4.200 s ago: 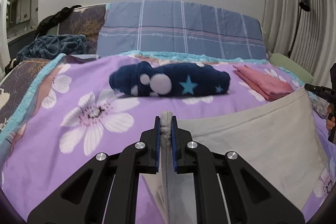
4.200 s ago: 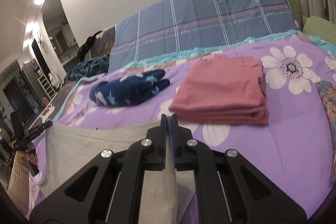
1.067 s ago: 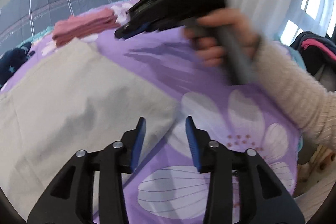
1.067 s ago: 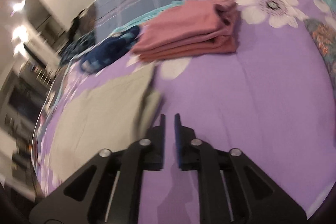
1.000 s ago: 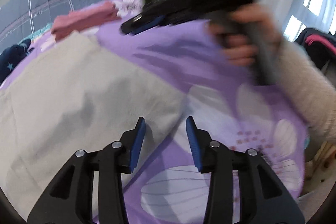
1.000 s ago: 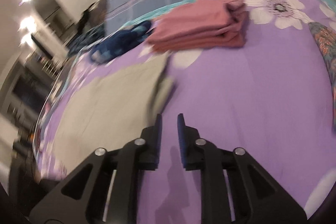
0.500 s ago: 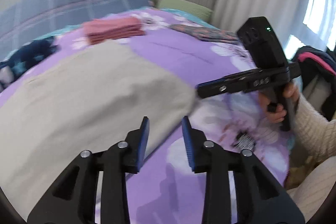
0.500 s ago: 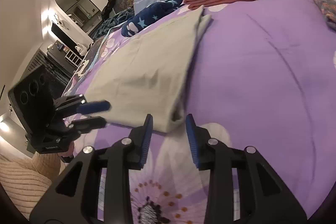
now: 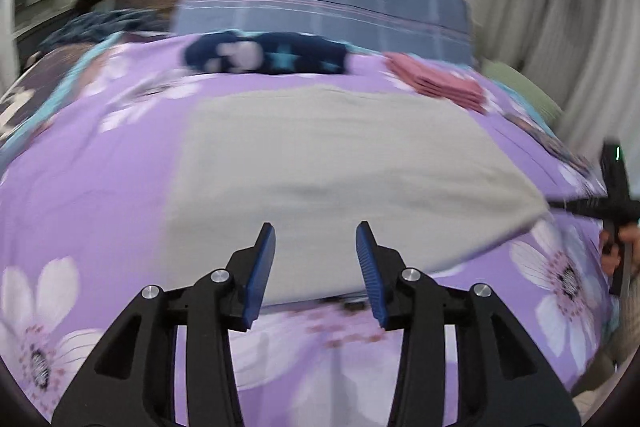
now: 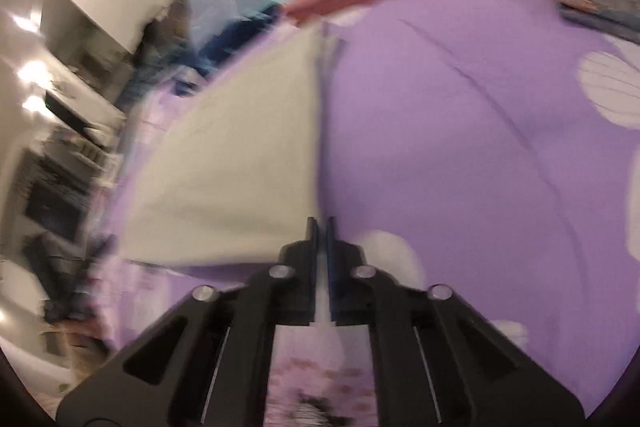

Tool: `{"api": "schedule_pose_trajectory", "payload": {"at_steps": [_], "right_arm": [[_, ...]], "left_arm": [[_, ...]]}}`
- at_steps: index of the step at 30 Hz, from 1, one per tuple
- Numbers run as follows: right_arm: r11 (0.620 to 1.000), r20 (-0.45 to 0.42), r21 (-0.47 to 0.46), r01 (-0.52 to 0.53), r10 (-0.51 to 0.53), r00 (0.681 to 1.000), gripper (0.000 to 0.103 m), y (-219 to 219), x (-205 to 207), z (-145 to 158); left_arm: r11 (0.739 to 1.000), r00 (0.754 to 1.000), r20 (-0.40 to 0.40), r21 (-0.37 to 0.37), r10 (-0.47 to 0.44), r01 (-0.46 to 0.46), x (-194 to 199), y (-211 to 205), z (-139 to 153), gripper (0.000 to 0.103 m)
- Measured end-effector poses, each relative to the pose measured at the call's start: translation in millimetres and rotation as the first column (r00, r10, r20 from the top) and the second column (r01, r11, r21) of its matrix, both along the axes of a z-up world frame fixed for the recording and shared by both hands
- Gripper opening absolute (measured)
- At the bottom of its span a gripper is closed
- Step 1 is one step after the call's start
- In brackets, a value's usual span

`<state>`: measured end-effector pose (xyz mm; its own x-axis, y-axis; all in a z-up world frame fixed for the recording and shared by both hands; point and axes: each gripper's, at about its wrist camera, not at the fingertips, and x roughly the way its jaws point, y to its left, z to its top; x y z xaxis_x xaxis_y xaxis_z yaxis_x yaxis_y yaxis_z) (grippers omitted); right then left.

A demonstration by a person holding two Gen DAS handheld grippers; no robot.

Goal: Fold small clothes

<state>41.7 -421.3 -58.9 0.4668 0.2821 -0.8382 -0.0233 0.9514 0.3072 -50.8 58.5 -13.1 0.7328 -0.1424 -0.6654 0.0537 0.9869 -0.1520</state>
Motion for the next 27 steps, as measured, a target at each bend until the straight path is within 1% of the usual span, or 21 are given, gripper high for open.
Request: {"api": "schedule_pose_trajectory", "payload": {"at_steps": [1, 2, 3, 4, 6, 8, 10, 12, 13, 15, 17, 18, 20, 21, 22, 23, 24, 25, 27], "right_arm": [[1.0, -0.007, 0.027, 0.01, -0.009, 1.0, 0.0, -5.0, -0.5, -6.3], [0.995, -0.016, 0.092, 0.042, -0.04, 0.999, 0.0, -13.1, -4.2, -5.4], [0.992, -0.022, 0.111, 0.056, -0.054, 0.998, 0.0, -18.0, -6.4, -0.9], [0.992, 0.003, 0.105, 0.065, -0.065, 0.998, 0.002, -17.9, -10.5, 9.4], [0.997, 0.092, 0.025, 0.067, -0.069, 0.993, 0.004, -7.4, -17.6, 33.6], [0.999, 0.14, -0.02, 0.04, -0.037, 0.989, 0.004, 10.0, -22.5, 48.4], [0.998, 0.196, -0.062, -0.031, 0.043, 0.98, 0.005, 43.4, -28.8, 60.1], [0.983, 0.237, -0.144, -0.117, 0.149, 0.96, 0.012, 90.5, -34.8, 63.7], [0.965, 0.25, -0.196, -0.172, 0.219, 0.943, 0.013, 120.8, -38.2, 62.6], [0.913, 0.255, -0.286, -0.29, 0.364, 0.896, 0.015, 182.4, -42.2, 58.1], [0.851, 0.251, -0.352, -0.39, 0.487, 0.837, 0.015, 234.5, -51.4, 51.2], [0.806, 0.241, -0.387, -0.449, 0.558, 0.794, 0.016, 267.1, -59.1, 46.2], [0.723, 0.21, -0.438, -0.535, 0.661, 0.721, 0.019, 318.3, -72.3, 38.0], [0.669, 0.197, -0.471, -0.575, 0.715, 0.67, 0.023, 344.1, -79.9, 34.3], [0.622, 0.188, -0.501, -0.601, 0.757, 0.626, 0.024, 363.4, -86.7, 31.9], [0.566, 0.175, -0.535, -0.627, 0.8, 0.573, 0.027, 384.5, -93.9, 28.5], [0.525, 0.167, -0.555, -0.645, 0.83, 0.532, 0.029, 399.3, -99.5, 27.0], [0.492, 0.157, -0.57, -0.658, 0.851, 0.5, 0.03, 410.4, -102.7, 24.9], [0.452, 0.135, -0.579, -0.679, 0.874, 0.467, 0.034, 425.4, -108.3, 20.3]], "left_arm": [[0.999, 0.999, -0.001, -0.001, 0.035, -0.035, -3.4, 13.2, -0.3, 0.043], [0.998, 0.998, 0.0, -0.003, 0.065, -0.065, -6.9, 24.9, -0.6, 0.043], [0.996, 0.996, 0.003, -0.009, 0.088, -0.088, -9.5, 33.9, -0.5, 0.043], [0.994, 0.994, 0.009, -0.024, 0.111, -0.11, -14.4, 45.7, -0.6, 0.043], [0.99, 0.991, 0.011, -0.045, 0.131, -0.13, -19.4, 59.2, -3.4, 0.043], [0.989, 0.99, 0.006, -0.05, 0.143, -0.143, -23.9, 73.8, -9.2, 0.043], [0.987, 0.989, 0.005, -0.061, 0.146, -0.146, -29.8, 88.3, -16.4, 0.043], [0.986, 0.989, 0.002, -0.07, 0.15, -0.149, -29.3, 95.4, -22.7, 0.043], [0.986, 0.989, -0.002, -0.074, 0.151, -0.151, -30.3, 101.5, -26.2, 0.043], [0.986, 0.988, -0.003, -0.075, 0.152, -0.152, -33.0, 110.2, -30.5, 0.043], [0.984, 0.988, 0.006, -0.089, 0.155, -0.154, -36.2, 121.7, -33.7, 0.043], [0.983, 0.988, 0.008, -0.102, 0.156, -0.155, -38.1, 125.7, -35.2, 0.043], [0.978, 0.986, 0.011, -0.132, 0.164, -0.161, -40.6, 134.6, -39.0, 0.042], [0.976, 0.987, 0.006, -0.149, 0.162, -0.159, -40.5, 138.2, -41.8, 0.042], [0.976, 0.988, 0.001, -0.155, 0.157, -0.155, -39.9, 138.9, -43.2, 0.042], [0.976, 0.989, -0.003, -0.157, 0.15, -0.149, -39.0, 138.6, -44.0, 0.042], [0.978, 0.99, -0.005, -0.158, 0.139, -0.138, -37.4, 138.0, -44.8, 0.042], [0.981, 0.993, -0.006, -0.155, 0.116, -0.115, -34.4, 135.5, -44.7, 0.042], [0.988, 0.997, -0.004, -0.134, 0.074, -0.074, -28.0, 130.6, -44.2, 0.042]]}}
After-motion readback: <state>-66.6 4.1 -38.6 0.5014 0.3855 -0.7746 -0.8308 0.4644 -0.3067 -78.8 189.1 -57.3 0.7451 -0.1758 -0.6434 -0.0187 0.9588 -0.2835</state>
